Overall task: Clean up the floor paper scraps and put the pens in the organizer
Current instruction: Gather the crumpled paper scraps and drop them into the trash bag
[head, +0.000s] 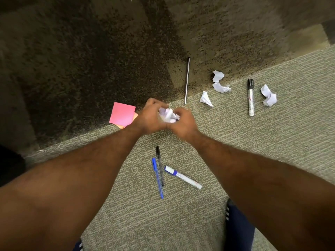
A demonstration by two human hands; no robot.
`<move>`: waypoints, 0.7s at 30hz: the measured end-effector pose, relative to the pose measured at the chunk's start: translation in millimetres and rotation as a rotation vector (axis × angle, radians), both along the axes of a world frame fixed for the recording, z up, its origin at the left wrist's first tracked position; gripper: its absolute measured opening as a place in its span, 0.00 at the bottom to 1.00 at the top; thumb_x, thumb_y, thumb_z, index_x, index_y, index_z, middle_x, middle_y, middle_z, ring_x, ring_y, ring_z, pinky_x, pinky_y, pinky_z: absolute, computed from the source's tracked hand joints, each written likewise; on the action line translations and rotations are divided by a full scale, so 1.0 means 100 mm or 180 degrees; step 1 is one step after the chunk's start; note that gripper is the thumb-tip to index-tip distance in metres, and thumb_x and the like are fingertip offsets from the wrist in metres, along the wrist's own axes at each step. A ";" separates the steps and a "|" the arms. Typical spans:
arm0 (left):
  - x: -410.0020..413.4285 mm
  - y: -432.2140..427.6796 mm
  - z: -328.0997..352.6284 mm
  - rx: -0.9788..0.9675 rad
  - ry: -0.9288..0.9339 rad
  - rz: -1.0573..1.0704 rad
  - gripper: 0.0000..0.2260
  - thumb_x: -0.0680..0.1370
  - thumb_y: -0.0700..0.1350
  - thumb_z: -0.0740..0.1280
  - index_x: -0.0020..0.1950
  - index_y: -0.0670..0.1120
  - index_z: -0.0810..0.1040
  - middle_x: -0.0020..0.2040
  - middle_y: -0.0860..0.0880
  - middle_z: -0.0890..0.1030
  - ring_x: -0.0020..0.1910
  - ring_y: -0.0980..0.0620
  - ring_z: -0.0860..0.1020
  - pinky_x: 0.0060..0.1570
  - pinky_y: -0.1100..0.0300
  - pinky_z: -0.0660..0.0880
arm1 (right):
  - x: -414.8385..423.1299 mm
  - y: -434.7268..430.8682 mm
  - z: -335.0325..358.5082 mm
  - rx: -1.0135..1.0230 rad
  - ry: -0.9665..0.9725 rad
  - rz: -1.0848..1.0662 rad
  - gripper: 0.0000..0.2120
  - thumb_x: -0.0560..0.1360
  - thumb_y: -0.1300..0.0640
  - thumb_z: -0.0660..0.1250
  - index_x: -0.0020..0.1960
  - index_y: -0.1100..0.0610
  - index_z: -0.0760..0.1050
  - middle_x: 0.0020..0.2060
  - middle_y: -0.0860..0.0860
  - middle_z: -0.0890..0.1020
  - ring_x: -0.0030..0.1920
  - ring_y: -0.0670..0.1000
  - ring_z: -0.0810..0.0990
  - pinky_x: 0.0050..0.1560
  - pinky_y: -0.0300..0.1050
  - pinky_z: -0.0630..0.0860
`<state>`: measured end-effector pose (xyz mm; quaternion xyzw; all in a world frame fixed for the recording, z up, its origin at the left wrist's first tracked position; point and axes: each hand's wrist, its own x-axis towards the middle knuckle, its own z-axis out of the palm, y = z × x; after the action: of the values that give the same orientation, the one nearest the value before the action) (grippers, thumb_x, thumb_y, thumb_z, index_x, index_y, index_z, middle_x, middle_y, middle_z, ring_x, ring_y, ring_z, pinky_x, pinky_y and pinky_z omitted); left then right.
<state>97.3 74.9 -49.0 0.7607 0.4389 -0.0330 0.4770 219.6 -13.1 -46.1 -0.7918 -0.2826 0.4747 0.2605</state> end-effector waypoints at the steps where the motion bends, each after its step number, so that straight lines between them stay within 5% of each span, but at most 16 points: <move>1: 0.01 -0.02 0.02 -0.0277 -0.0190 0.0311 0.27 0.68 0.42 0.77 0.66 0.45 0.76 0.62 0.48 0.73 0.58 0.52 0.75 0.55 0.63 0.71 | 0.01 0.00 0.04 0.0008 0.0297 -0.0287 0.18 0.67 0.65 0.77 0.54 0.59 0.77 0.51 0.56 0.81 0.44 0.51 0.82 0.38 0.35 0.80; 4: 0.04 -0.13 0.09 -0.1052 -0.0585 0.1147 0.18 0.74 0.37 0.69 0.64 0.44 0.76 0.53 0.48 0.80 0.50 0.51 0.78 0.45 0.63 0.76 | 0.02 0.01 0.16 0.0057 0.1366 -0.1072 0.09 0.74 0.69 0.65 0.53 0.62 0.75 0.51 0.59 0.81 0.51 0.59 0.83 0.49 0.52 0.83; 8: 0.11 -0.34 0.28 -0.1992 -0.1057 0.2082 0.16 0.75 0.37 0.59 0.61 0.43 0.77 0.49 0.44 0.81 0.43 0.49 0.76 0.34 0.61 0.71 | -0.13 -0.02 0.39 0.0289 0.2077 -0.1725 0.10 0.77 0.64 0.55 0.50 0.62 0.75 0.44 0.58 0.80 0.44 0.54 0.79 0.39 0.45 0.78; 10: 0.09 -0.43 0.41 -0.2448 -0.1413 0.2652 0.19 0.70 0.41 0.58 0.59 0.41 0.78 0.50 0.40 0.79 0.46 0.45 0.73 0.35 0.58 0.66 | -0.22 -0.02 0.51 0.0472 0.2317 -0.2205 0.11 0.77 0.60 0.55 0.45 0.61 0.76 0.37 0.56 0.80 0.39 0.53 0.78 0.36 0.44 0.76; 13: 0.05 -0.51 0.64 -0.2840 -0.2053 0.3207 0.17 0.70 0.44 0.57 0.54 0.39 0.78 0.47 0.39 0.82 0.46 0.43 0.78 0.43 0.55 0.72 | -0.38 0.03 0.72 0.0659 0.2528 -0.2769 0.16 0.78 0.53 0.57 0.36 0.57 0.75 0.28 0.51 0.80 0.32 0.51 0.79 0.32 0.40 0.75; 17: -0.11 -0.57 0.98 -0.3245 -0.2702 0.3663 0.15 0.77 0.49 0.61 0.42 0.39 0.79 0.40 0.41 0.84 0.41 0.45 0.83 0.48 0.56 0.79 | -0.74 0.13 1.02 0.0741 0.2911 -0.3205 0.22 0.81 0.50 0.60 0.30 0.57 0.74 0.28 0.56 0.81 0.29 0.53 0.82 0.32 0.42 0.80; 21: -0.44 -0.58 1.34 -0.3368 -0.3009 0.4001 0.11 0.73 0.50 0.69 0.45 0.42 0.77 0.42 0.44 0.80 0.42 0.49 0.80 0.48 0.57 0.77 | -1.17 0.21 1.32 0.0724 0.2187 -0.2750 0.05 0.78 0.62 0.63 0.44 0.60 0.77 0.37 0.57 0.82 0.37 0.54 0.82 0.40 0.45 0.79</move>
<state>53.1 17.3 85.3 0.0046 0.4577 0.3469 0.8187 102.8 8.3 86.0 -0.6024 0.1190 0.5220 0.5920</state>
